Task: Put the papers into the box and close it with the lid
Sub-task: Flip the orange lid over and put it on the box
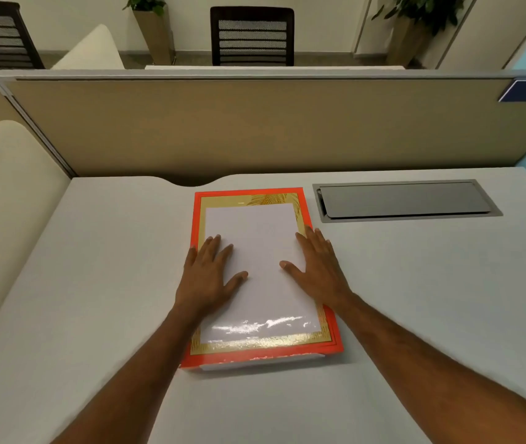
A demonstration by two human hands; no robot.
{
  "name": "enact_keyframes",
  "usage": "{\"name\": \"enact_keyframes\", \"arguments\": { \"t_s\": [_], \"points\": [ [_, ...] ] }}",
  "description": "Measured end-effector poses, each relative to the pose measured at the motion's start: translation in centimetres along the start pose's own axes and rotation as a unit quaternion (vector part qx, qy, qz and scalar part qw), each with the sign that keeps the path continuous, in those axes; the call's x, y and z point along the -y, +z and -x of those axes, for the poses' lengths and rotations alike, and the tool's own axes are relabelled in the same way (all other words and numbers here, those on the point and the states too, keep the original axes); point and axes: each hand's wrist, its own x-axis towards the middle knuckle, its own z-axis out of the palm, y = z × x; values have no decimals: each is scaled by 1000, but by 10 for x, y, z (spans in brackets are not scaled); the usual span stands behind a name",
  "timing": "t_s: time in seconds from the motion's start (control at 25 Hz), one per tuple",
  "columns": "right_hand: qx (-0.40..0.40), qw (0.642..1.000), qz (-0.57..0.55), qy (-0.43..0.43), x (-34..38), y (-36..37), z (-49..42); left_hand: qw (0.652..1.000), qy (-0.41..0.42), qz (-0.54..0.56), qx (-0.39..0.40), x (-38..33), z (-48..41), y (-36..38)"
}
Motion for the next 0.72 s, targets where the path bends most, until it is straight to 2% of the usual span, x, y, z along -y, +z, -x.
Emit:
{"name": "enact_keyframes", "arguments": {
  "t_s": [0.16,0.32,0.72],
  "points": [
    [20,1000,11,-1,-5,3,37,1000,4,-15,-23,3,44,14],
    [20,998,-50,43,6,8,54,1000,2,-22,-19,0,50,14],
    [10,998,1,56,10,13,55,999,-7,-36,-13,-1,50,15]
  ]
}}
